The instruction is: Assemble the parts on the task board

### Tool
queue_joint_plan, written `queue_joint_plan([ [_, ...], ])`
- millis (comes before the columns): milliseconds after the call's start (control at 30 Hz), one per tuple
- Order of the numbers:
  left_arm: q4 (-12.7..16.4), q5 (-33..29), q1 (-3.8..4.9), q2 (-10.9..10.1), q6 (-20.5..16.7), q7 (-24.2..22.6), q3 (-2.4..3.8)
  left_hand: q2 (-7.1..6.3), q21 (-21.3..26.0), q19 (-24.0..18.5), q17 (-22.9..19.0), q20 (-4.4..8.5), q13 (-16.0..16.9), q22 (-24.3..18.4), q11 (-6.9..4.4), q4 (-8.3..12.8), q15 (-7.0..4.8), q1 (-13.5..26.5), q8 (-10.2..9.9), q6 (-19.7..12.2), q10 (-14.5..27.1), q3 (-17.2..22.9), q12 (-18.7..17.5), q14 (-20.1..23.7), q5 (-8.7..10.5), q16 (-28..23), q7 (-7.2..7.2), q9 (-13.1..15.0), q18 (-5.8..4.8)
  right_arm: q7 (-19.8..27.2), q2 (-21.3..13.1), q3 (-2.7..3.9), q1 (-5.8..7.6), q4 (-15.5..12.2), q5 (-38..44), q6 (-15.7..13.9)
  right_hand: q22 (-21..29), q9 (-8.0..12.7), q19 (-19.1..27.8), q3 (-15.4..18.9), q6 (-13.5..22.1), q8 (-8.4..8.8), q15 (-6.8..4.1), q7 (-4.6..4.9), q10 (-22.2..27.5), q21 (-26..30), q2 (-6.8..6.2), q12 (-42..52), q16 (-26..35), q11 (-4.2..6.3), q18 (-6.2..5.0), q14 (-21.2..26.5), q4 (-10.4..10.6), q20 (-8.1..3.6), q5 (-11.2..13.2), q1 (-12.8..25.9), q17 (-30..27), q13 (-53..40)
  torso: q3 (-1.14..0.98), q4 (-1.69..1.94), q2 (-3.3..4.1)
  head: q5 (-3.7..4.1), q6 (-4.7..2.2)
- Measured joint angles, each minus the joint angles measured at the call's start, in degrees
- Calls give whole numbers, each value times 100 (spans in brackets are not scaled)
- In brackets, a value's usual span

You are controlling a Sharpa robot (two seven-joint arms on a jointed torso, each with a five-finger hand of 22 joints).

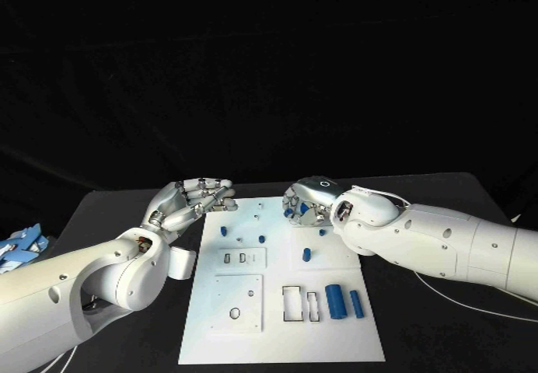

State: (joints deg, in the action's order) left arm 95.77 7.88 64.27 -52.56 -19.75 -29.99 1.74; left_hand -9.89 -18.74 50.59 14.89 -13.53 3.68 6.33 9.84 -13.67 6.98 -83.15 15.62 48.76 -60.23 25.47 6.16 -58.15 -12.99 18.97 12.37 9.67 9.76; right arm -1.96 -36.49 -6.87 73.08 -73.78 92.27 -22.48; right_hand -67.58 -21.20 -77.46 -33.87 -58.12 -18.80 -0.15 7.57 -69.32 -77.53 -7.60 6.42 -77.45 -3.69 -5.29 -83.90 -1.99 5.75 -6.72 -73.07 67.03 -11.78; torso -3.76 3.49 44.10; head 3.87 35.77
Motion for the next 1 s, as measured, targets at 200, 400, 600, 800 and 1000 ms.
queue_joint_plan([
  [200,-19,-40,0,-4,0,12,0,0,0,0,3,0,0,0,0,16,0,0,-13,0,0,16,-1,0,0,0,0,-2,0,-67,215,19,5,143,-157,-301,19,0,0,-17,4,-7,-8,-3,0,-1,23,0,0,0,0,8,17,0,8,23,-19,-20,-5,0,8,-16,-15],
  [400,-28,-75,1,0,0,20,0,0,0,0,3,0,0,0,0,16,0,0,-13,0,0,16,-1,0,0,0,0,-2,0,-127,468,33,10,390,-303,-515,11,0,0,-24,12,-7,-8,-8,0,-1,24,-1,0,-1,0,8,24,0,-27,24,-19,-21,-15,6,26,-8,-43],
  [600,-38,-95,1,8,0,22,0,0,0,0,8,0,0,-4,0,16,0,0,-13,0,0,15,-1,0,0,0,0,-2,0,-159,760,38,10,641,-400,-638,5,0,1,-23,15,-7,-8,-7,1,-1,24,-2,0,-1,0,8,25,0,-27,24,-19,-21,-26,20,42,-12,-37],
  [800,-31,-108,1,7,0,24,0,0,0,0,8,0,0,-5,0,16,0,0,-13,0,0,15,-1,0,0,0,0,-2,0,-171,964,39,-3,874,-453,-700,5,0,1,-23,34,-31,-8,-7,1,0,23,-9,-22,-2,-1,8,25,0,-27,23,-19,-34,-31,56,69,10,-36],
  [1000,-15,-113,1,6,0,27,1,0,0,0,8,0,-1,-5,0,32,0,0,-13,0,0,31,-1,0,0,0,0,-2,0,-183,1090,39,-32,1011,-469,-710,5,0,1,-22,54,-72,-8,-6,2,0,22,-13,-22,-2,0,8,25,0,-27,22,-13,-35,-36,98,98,21,-38],
])
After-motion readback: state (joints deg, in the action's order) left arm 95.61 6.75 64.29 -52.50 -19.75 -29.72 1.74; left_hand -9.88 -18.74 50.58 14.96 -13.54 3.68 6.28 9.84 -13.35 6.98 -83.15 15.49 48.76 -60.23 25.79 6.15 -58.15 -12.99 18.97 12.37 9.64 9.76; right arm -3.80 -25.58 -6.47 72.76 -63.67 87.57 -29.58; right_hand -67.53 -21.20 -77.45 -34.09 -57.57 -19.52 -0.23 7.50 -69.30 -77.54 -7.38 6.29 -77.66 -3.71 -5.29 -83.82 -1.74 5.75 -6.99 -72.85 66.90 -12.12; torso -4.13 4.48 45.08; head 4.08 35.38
